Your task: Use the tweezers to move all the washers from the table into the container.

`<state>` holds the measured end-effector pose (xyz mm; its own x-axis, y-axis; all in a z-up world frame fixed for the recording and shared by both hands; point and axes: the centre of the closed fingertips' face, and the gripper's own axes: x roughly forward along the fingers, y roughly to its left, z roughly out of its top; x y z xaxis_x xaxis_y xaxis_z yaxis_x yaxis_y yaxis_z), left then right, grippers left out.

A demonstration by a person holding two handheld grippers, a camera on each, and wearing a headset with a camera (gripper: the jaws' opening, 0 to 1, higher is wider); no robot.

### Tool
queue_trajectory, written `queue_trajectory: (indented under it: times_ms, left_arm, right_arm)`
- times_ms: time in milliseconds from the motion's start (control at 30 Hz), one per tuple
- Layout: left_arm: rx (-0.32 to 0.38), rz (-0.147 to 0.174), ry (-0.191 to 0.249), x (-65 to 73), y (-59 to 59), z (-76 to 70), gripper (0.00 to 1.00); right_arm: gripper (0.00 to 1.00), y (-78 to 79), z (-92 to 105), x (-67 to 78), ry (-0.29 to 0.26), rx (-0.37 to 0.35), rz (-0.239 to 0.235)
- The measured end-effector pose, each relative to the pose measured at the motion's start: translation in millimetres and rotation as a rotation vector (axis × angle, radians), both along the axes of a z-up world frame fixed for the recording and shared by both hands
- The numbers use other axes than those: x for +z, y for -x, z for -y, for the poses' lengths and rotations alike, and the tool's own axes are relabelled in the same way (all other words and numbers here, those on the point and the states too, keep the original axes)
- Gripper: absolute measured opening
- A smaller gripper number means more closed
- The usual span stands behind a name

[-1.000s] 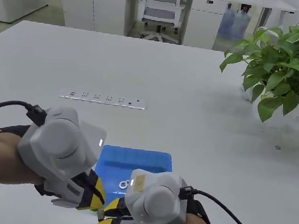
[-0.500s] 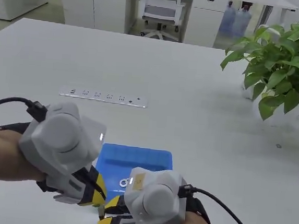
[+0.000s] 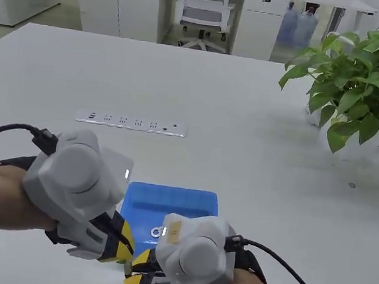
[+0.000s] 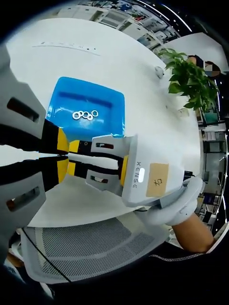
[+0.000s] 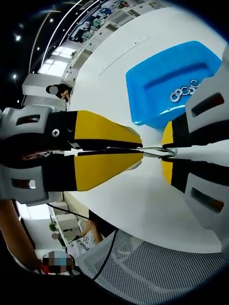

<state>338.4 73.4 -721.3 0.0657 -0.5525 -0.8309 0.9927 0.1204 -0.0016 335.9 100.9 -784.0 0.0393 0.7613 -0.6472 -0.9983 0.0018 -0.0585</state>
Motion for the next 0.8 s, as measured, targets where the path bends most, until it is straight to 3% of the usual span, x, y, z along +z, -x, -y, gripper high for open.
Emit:
queue_trajectory:
  times_ms: [400, 800]
  left_arm:
    - [-0.010, 0.010, -0.009, 1.1, 2.4, -1.2, 0.06]
    - [-0.015, 0.022, -0.008, 12.4, 3.3, 0.1, 0.06]
  right_arm:
    - [0.10, 1.3, -1.1, 1.9, 0.003, 0.009, 0.011]
    - [0.10, 0.6, -0.2, 12.6, -0.004, 0.005, 0.023]
